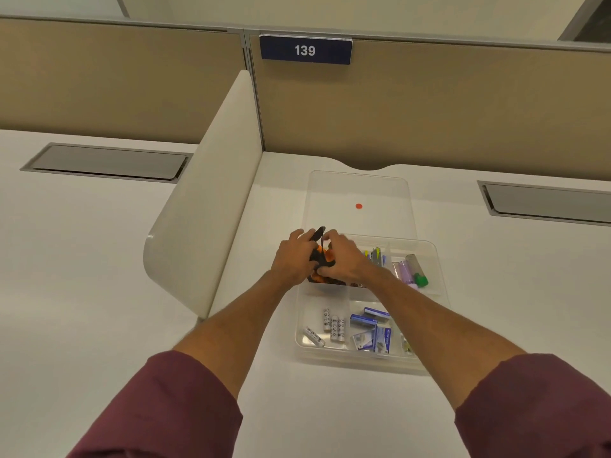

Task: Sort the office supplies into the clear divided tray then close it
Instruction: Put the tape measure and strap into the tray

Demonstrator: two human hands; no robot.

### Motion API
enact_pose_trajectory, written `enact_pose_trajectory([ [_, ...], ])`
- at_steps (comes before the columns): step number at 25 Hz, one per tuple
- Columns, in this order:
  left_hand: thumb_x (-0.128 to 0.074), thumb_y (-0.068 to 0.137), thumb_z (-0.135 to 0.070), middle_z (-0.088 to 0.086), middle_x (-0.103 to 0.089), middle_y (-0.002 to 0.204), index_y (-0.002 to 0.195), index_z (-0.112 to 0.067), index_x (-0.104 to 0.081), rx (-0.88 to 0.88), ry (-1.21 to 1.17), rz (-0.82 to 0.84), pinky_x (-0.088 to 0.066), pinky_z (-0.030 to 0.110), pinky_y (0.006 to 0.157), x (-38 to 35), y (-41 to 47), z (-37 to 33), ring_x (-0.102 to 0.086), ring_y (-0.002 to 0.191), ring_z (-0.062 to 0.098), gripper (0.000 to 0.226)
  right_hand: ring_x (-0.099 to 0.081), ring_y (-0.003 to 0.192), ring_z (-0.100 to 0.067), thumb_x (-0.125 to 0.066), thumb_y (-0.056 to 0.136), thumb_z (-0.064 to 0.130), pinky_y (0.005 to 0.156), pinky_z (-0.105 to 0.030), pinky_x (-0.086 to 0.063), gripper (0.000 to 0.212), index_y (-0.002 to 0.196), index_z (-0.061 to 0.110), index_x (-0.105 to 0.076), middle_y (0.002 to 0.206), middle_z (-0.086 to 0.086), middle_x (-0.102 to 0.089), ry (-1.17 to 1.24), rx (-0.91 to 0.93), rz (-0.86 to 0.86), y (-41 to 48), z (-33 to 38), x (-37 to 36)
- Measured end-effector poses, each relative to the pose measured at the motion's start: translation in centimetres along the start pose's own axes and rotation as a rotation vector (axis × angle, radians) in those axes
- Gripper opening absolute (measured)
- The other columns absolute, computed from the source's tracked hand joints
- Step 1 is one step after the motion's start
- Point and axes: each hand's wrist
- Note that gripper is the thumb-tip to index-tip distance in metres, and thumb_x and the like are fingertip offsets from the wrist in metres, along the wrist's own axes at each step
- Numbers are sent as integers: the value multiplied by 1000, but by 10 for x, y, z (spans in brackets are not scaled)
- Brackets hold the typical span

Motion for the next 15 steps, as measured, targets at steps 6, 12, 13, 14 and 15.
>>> enact_pose_trajectory([
  [6,-58,91,-19,5,-58,133,120,-15,-62,-55,119,-68,-31,39,112,-7,7,0,-47,127,24,30,-26,138,-31,-77,76,24,109,-42,-37,97,149,14,-14,156,-9,-18,-271,147,101,9,-1,6],
  [12,-57,94,-19,5,-68,116,118,-15,-59,-59,148,-115,-38,36,99,3,18,-3,-55,110,23,25,-51,121,-27,-74,80,16,101,-35,-45,66,135,12,-37,140,-10,-44,-158,91,47,21,3,9],
  [13,-57,94,-19,6,-68,116,119,-15,-58,-61,141,-101,-38,36,100,4,19,-4,-56,110,24,26,-53,120,-28,-74,80,19,101,-35,-46,66,134,12,-38,138,-11,-48,-134,74,94,22,3,13],
  [14,-57,94,-19,6,-67,117,120,-15,-58,-64,141,-85,-38,37,100,4,20,-4,-56,111,24,27,-54,119,-28,-75,79,24,100,-36,-46,67,134,12,-38,136,-11,-51,-123,73,162,22,2,18],
  [15,-57,94,-20,6,-67,116,120,-15,-58,-69,153,-66,-38,37,101,4,21,-4,-55,111,24,26,-54,119,-28,-75,78,27,100,-36,-45,69,134,11,-39,134,-10,-53,-139,79,241,23,1,25],
])
Point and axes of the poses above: each hand's wrist, its own y-axis towards the middle knuckle, its own x-axis out of the back of the hand, z = x × y
